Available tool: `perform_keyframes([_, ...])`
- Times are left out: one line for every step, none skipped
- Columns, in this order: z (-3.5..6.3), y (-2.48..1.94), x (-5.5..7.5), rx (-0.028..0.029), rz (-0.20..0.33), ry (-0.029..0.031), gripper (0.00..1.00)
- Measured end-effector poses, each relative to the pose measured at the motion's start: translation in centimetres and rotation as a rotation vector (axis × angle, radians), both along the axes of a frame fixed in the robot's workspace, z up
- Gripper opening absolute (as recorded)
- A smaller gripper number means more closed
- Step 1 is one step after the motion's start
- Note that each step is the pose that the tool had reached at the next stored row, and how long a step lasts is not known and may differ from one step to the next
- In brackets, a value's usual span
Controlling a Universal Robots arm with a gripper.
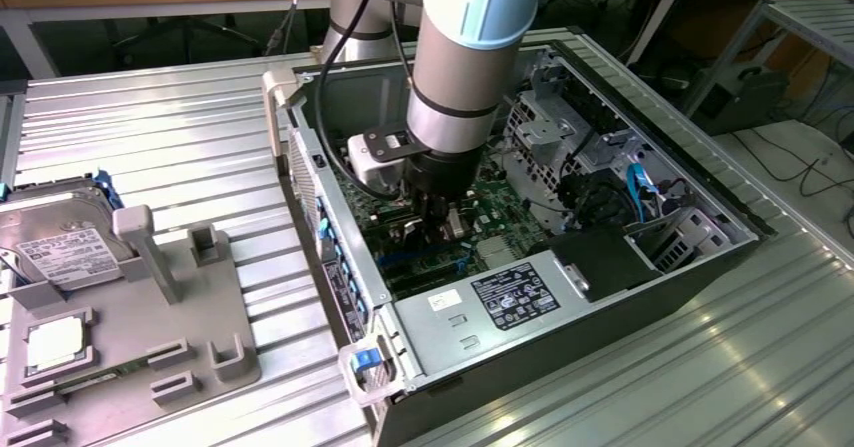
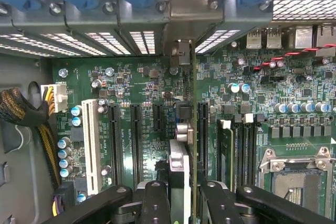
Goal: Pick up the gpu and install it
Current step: 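Insert the gpu into the slot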
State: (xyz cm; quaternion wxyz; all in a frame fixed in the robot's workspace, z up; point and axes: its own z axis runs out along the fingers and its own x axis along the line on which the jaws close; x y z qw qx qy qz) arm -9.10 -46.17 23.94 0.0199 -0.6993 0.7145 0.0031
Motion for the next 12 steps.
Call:
perform_keyframes([0.0, 0.0, -0.01, -0.0001, 0.0, 0.0, 0.28])
perform_keyframes([-0.01, 0.0, -0.02, 0.0, 0.0, 0.0, 0.28])
perform_keyframes([-0.01, 0.0, -0.05, 0.0001, 0.0, 0.0003, 0.28])
perform_keyframes([-0.02, 0.0, -0.07, 0.0001, 0.0, 0.0006, 0.28])
perform_keyframes([-0.03, 0.0, -0.09, 0.0001, 0.0, 0.0011, 0.28])
perform_keyframes([-0.03, 0.0, -0.1, 0.0, 0.0, 0.0019, 0.28])
perform_keyframes([-0.04, 0.0, -0.11, -0.0001, 0.0, 0.0026, 0.28])
perform_keyframes([-0.06, -0.01, -0.13, -0.0003, 0.0, 0.0036, 0.28])
perform_keyframes([-0.09, -0.01, -0.13, -0.0004, 0.0, 0.0037, 0.28])
perform_keyframes([-0.12, -0.01, -0.13, -0.0005, 0.0, 0.004, 0.28])
perform_keyframes([-0.13, -0.01, -0.12, -0.0005, 0.0, 0.0044, 0.28])
perform_keyframes([-0.15, -0.02, -0.12, -0.0003, 0.0, 0.0047, 0.28])
